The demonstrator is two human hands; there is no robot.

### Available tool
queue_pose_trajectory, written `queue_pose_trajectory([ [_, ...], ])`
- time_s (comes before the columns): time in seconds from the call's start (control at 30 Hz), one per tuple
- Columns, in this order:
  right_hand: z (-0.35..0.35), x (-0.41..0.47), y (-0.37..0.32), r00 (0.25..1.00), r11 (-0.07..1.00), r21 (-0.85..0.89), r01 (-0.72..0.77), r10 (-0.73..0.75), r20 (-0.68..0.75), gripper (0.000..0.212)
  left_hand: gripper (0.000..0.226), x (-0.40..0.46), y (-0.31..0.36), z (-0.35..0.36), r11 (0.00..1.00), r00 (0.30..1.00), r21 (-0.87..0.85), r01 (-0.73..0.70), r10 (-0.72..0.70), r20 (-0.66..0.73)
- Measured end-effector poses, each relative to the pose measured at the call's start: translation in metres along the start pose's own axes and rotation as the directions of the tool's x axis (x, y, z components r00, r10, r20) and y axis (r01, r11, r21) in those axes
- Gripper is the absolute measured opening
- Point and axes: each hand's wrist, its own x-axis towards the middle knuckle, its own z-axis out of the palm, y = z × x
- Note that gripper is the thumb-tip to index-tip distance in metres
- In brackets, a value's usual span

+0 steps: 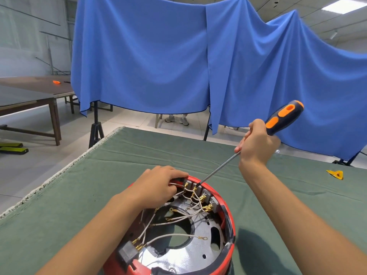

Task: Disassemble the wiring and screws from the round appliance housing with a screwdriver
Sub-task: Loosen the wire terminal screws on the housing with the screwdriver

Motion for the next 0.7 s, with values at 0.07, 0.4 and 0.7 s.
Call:
queue_pose_trajectory([
  [0.07,0.002,-0.015,-0.008,0.990,0.995,0.030,0.100,-0.102,0.093,0.022,0.055,0.000,0.000,0.000,1.000,1.000,-0.001,0.000,0.000,-0.002],
  [0.4,0.013,-0.062,-0.024,0.849,0.912,-0.013,0.410,-0.377,0.372,0.033,0.054,-0.001,0.001,0.000,1.000,1.000,0.009,0.000,0.000,-0.009],
  [0.7,0.025,-0.056,-0.023,0.889,0.943,-0.061,0.328,-0.287,0.356,0.031,0.054,0.001,-0.001,0.003,1.000,1.000,0.017,0.000,0.000,-0.010],
])
